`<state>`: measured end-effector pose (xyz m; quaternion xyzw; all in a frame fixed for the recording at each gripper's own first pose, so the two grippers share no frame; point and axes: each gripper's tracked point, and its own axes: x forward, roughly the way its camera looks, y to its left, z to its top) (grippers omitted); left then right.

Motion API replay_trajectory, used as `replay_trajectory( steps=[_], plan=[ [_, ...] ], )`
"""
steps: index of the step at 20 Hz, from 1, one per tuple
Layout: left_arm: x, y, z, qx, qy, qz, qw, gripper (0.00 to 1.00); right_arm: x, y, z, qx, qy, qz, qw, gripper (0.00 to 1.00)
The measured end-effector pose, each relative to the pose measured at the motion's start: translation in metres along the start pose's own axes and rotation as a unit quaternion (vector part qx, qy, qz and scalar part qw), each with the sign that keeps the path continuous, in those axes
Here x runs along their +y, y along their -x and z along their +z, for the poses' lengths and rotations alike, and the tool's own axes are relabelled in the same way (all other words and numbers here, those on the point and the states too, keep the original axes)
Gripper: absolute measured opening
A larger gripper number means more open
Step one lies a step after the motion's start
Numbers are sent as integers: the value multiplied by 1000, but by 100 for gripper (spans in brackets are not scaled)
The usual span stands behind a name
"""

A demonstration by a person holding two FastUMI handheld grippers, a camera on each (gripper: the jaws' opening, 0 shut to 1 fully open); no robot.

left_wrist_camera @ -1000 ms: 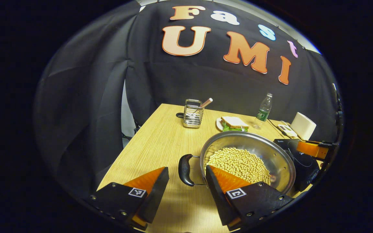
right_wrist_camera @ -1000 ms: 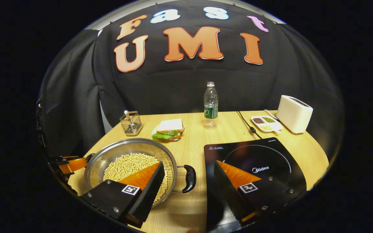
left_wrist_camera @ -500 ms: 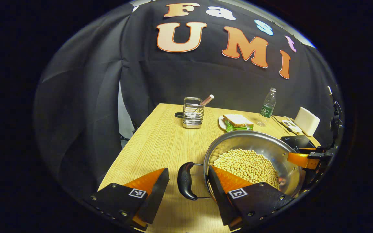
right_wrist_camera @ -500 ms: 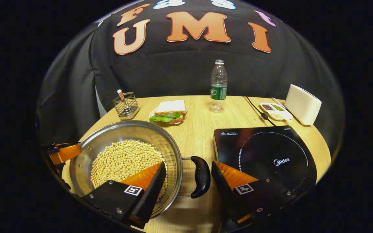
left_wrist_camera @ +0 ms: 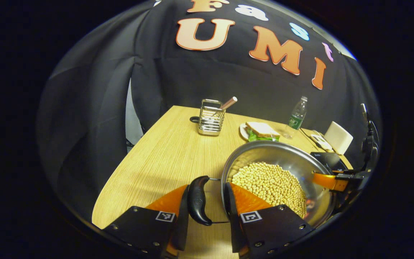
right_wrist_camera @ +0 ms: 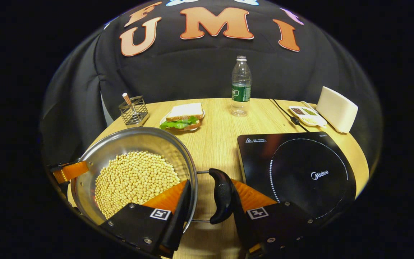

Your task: First push the handle of the pot to place it horizontally, then grasp the pot with both hands and set it on the induction cooktop.

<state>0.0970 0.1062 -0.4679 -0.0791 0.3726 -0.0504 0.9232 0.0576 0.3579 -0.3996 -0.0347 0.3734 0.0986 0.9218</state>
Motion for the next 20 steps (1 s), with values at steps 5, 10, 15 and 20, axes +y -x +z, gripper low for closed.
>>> replay_trajectory(
  steps=[5, 10, 15, 20],
  plan=[
    [4, 17, -4, 5, 8, 27, 1000, 48, 5, 6, 0, 9, -16, 19, 1000, 52],
    [-4, 40, 10, -16, 19, 33, 999, 48, 2, 29, 19, -16, -14, 26, 999, 52],
    [-27, 68, 42, -48, 12, 29, 998, 47, -13, 58, 47, -47, -28, 32, 998, 52],
    [-62, 82, 59, -54, 1, 14, 998, 47, -47, 79, 60, -58, -40, 25, 997, 51]
  ],
)
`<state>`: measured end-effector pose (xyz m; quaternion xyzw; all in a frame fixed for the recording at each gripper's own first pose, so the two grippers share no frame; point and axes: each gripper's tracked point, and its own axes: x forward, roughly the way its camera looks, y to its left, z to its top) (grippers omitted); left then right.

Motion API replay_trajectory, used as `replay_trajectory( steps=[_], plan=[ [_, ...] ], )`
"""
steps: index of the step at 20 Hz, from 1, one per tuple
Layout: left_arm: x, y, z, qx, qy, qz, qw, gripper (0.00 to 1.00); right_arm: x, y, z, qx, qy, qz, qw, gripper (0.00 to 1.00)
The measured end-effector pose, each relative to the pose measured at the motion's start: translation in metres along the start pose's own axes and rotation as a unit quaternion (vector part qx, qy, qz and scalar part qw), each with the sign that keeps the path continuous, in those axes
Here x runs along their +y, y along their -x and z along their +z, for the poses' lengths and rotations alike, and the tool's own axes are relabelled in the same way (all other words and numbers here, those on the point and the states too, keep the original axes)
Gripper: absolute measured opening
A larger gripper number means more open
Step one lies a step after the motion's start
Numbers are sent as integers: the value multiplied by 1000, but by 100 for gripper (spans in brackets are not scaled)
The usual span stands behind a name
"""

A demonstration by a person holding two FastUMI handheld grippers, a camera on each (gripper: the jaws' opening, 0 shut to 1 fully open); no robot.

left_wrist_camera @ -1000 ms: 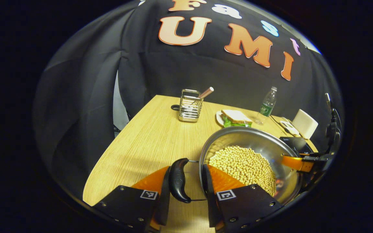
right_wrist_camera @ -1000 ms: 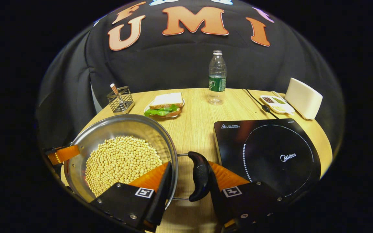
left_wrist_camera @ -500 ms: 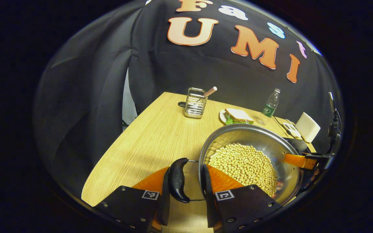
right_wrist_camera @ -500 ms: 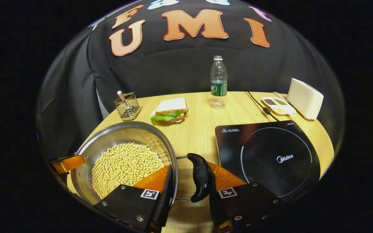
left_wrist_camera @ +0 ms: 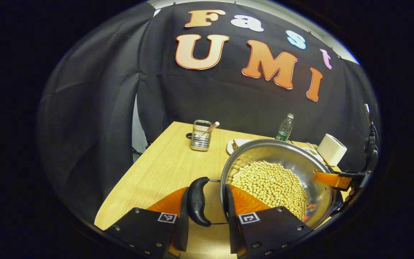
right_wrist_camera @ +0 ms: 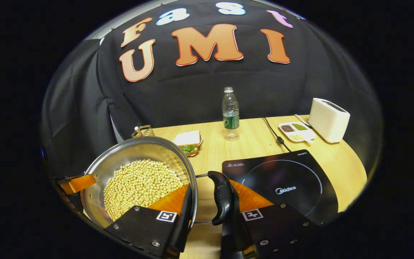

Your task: First push the handle of the pot to place it horizontally, then grasp the pot with both hands and set it on the induction cooktop.

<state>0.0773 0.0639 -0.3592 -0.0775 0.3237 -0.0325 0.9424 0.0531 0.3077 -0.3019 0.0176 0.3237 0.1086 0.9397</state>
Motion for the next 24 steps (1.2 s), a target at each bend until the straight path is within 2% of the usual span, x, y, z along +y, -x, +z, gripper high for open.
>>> replay_trajectory(
  steps=[13, 24],
  plan=[
    [-139, -1, 7, 2, -33, -62, 998, 47, -128, 43, 21, -23, -36, -55, 998, 51],
    [-244, -22, -13, 32, -60, -104, 992, 47, -227, 53, 10, -11, -68, -97, 993, 51]
  ],
)
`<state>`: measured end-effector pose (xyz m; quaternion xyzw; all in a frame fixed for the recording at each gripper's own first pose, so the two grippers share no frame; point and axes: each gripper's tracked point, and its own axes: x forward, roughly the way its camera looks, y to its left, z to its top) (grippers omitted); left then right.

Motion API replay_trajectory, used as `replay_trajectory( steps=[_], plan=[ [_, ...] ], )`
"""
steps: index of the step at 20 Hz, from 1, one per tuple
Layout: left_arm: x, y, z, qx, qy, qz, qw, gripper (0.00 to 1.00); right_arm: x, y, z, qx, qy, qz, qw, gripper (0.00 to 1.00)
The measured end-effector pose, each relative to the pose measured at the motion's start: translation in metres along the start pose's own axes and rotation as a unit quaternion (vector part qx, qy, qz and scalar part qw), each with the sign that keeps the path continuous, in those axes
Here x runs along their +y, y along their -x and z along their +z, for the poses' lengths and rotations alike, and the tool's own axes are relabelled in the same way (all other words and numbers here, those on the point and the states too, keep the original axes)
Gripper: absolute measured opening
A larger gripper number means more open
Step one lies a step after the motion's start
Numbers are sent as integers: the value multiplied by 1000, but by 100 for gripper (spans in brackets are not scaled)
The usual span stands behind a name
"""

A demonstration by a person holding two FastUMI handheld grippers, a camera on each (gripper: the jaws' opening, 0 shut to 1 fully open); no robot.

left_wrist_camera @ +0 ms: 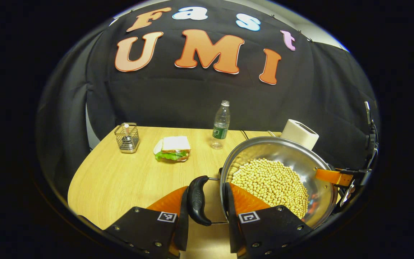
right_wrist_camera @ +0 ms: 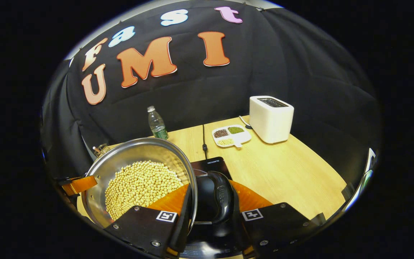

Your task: First push the handle of the pot to place it horizontally, then grasp the pot with both hands and set it on the induction cooktop.

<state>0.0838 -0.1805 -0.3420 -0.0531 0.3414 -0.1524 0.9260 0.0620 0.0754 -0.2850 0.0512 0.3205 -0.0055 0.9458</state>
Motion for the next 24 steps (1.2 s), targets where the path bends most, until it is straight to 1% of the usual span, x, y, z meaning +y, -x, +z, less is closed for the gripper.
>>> replay_trajectory(
  steps=[3, 4, 9, 12, 16, 18, 19, 20, 21, 23, 24],
  plan=[
    [-15, -11, -6, 7, -3, -2, 1000, 47, -13, -10, -5, 11, -5, -3, 1000, 52],
    [-18, -15, -9, 11, -2, -2, 1000, 48, -19, -13, -6, 14, -4, -5, 1000, 52],
    [-37, -35, -27, 33, -4, -3, 999, 47, -37, -31, -17, 34, -7, -12, 999, 51],
    [-43, -46, -34, 45, -4, -4, 999, 47, -38, -44, -20, 42, -5, -13, 999, 51],
    [-46, -50, -35, 45, 6, -7, 999, 47, -30, -58, -16, 50, -8, -6, 999, 52],
    [-44, -52, -37, 45, 13, -8, 999, 47, -32, -55, -18, 49, 0, -1, 999, 54],
    [-45, -49, -35, 45, 18, -9, 999, 50, -30, -53, -14, 47, 1, 2, 999, 58],
    [-44, -44, -28, 30, 16, -9, 999, 52, -26, -47, -6, 36, 5, 4, 999, 60],
    [-42, -39, -16, 14, 8, -8, 1000, 51, -22, -42, 4, 24, 11, 5, 1000, 64],
    [-25, -19, 13, -19, -19, 22, 999, 58, -23, -25, 17, 6, 24, 5, 1000, 70],
    [-17, -7, 30, -39, -25, 35, 998, 63, -25, -15, 28, -7, 26, 7, 1000, 73]
  ],
)
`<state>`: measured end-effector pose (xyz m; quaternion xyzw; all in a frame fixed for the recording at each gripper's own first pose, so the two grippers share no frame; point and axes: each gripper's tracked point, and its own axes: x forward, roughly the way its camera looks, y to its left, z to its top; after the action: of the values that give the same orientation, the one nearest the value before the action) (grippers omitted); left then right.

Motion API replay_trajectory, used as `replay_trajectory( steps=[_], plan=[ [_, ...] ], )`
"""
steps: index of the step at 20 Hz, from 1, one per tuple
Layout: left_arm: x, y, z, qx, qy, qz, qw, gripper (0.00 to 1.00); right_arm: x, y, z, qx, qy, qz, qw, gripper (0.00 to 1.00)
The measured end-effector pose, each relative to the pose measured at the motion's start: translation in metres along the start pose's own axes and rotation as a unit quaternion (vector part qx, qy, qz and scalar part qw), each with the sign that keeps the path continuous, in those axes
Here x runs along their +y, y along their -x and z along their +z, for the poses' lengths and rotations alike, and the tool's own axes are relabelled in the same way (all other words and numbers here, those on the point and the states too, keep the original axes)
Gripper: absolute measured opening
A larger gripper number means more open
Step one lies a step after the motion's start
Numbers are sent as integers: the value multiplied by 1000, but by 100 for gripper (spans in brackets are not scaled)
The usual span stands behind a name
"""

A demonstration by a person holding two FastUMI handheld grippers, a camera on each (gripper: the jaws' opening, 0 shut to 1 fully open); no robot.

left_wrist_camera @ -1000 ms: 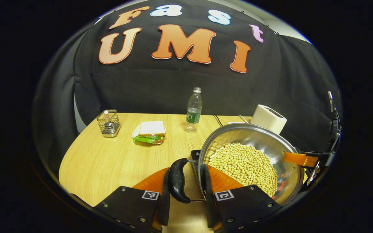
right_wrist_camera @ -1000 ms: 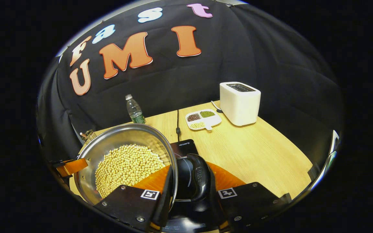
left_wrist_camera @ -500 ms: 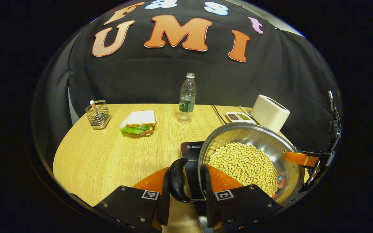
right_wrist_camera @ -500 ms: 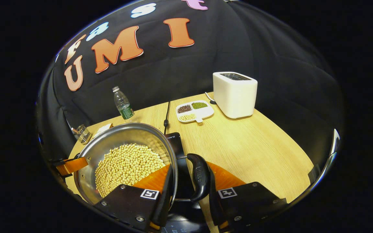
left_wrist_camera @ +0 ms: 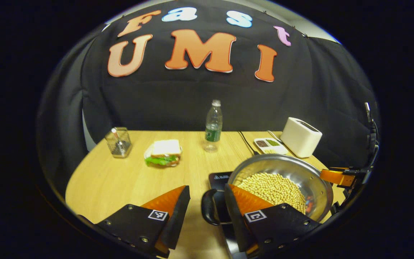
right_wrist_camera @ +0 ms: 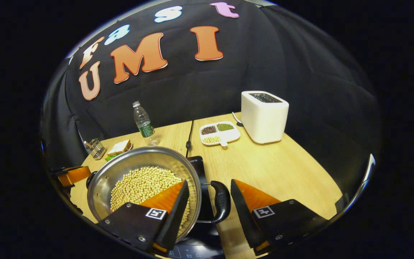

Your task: First push the handle of the pot to place it horizontally, then grasp the pot with both hands and set it on the induction cooktop.

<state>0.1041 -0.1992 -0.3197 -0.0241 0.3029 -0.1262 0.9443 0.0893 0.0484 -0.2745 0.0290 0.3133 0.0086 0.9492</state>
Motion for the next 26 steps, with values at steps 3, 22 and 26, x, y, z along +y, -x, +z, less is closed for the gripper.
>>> replay_trajectory(
  steps=[3, 22, 26],
  plan=[
    [22, 39, 42, -39, 25, 16, 999, 67, 1, 34, 41, -48, -1, 3, 999, 95],
    [241, 347, 179, -255, -19, 234, 938, 93, -97, 273, 190, -267, 23, -41, 963, 95],
    [239, 364, 182, -283, -21, 249, 926, 91, -103, 284, 192, -287, 17, -53, 956, 94]
  ],
)
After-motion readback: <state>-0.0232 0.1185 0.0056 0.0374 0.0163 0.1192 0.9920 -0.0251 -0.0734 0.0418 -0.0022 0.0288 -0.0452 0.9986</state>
